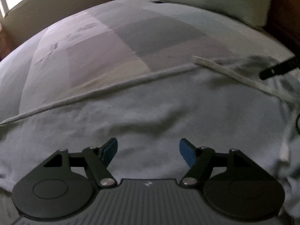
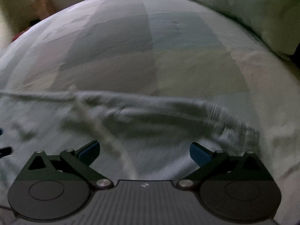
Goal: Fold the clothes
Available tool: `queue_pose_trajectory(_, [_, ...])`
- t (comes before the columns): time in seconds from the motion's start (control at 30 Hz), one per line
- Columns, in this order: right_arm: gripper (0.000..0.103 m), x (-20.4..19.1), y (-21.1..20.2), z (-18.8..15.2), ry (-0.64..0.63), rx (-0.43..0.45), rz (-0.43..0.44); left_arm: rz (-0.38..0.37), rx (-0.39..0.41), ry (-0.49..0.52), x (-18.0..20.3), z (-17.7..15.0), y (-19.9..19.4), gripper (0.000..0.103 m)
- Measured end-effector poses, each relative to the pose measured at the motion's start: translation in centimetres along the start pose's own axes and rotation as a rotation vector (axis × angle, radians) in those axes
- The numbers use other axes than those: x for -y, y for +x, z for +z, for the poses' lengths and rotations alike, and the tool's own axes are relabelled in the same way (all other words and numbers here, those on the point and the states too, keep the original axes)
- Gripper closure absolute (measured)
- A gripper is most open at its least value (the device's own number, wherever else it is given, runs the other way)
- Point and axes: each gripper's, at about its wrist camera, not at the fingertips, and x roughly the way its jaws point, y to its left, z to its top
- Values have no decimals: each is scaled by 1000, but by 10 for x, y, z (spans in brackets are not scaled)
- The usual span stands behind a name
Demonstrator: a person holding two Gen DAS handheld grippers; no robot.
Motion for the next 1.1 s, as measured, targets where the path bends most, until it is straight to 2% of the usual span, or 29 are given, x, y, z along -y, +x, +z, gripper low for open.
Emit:
queue_pose_trajectory(0.07, [0,-11,-9,-12,-34,-6,14,-3,-21,26,12,-11,1,29])
queue_pose_trajectory(0.17, [0,-26,-22,-31,-84,-17,30,14,-112,19,21,-30,10,29])
queue_pose_trajectory(0.27, [0,-31,-35,-50,-112,-37,38,13,-88,-39,21,-32,-3,30])
queue_pose_trajectory(0.47, [0,-40,-52,-85,-150,-106,86,4,-42,-6,39,-25,-21,29])
queue_pose_trajectory(0.6, [0,-40,-51,-92,-78,-145,133,-7,-43,-9,47,-22,-24,29])
queue_pose_trajectory(0.7, [0,-37,-51,-89,-21,-128,146,-14,-33,-12,53,-23,-30,29])
queue_pose_trajectory(0.8, [0,-34,-53,-84,-16,-106,146,-15,-38,-7,58,-23,-32,29])
queue_pose_trajectory(1.1, [0,-26,-66,-102,49,-166,193,-18,-77,-20,68,-25,-41,29])
